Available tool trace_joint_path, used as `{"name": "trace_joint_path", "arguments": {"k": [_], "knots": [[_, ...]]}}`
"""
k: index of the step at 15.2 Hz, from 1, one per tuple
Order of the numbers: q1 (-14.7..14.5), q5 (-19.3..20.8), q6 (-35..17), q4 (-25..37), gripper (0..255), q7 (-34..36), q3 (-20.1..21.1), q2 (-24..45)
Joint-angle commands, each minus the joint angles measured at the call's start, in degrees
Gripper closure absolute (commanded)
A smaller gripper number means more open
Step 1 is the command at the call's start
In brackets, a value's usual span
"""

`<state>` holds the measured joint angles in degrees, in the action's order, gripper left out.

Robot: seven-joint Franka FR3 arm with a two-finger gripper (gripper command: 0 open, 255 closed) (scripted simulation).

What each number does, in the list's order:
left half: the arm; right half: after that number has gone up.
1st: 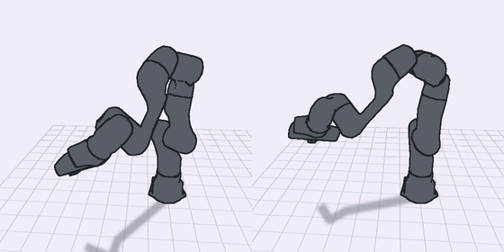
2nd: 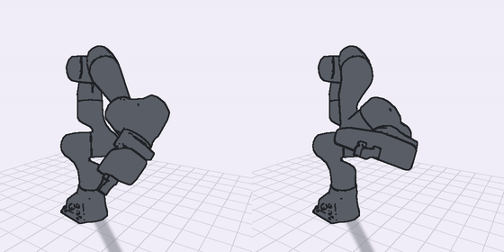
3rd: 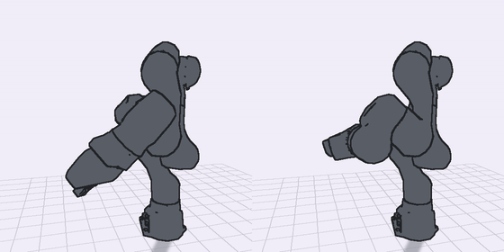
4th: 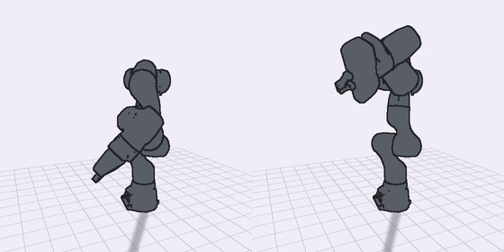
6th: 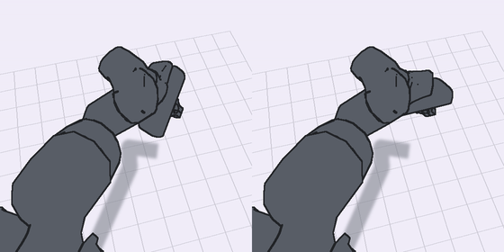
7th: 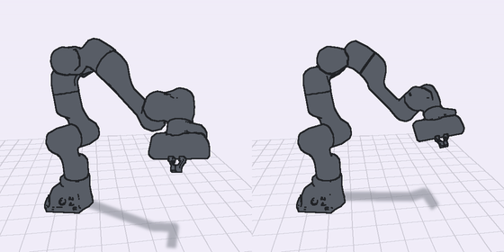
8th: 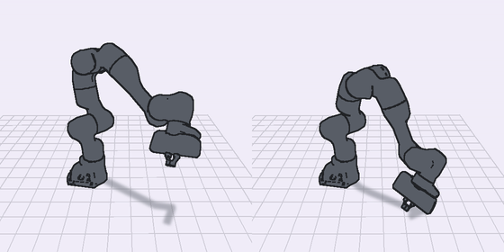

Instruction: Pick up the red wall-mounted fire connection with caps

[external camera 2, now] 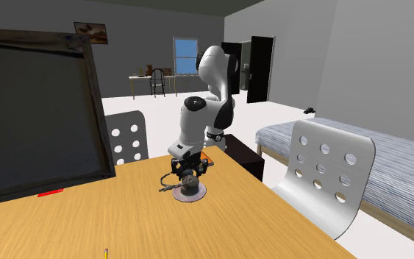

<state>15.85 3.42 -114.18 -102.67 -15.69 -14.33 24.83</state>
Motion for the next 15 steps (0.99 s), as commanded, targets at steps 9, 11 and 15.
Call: {"name": "trace_joint_path", "arguments": {"k": [9,11,15], "knots": [[-0.3,0.6,5.6,2.4,255,-0.3,-0.3,-3.2],[-0.4,0.7,6.9,3.1,255,-0.3,-0.4,-3.9],[-0.5,0.9,9.6,4.7,255,-0.5,-0.5,-5.0]]}}
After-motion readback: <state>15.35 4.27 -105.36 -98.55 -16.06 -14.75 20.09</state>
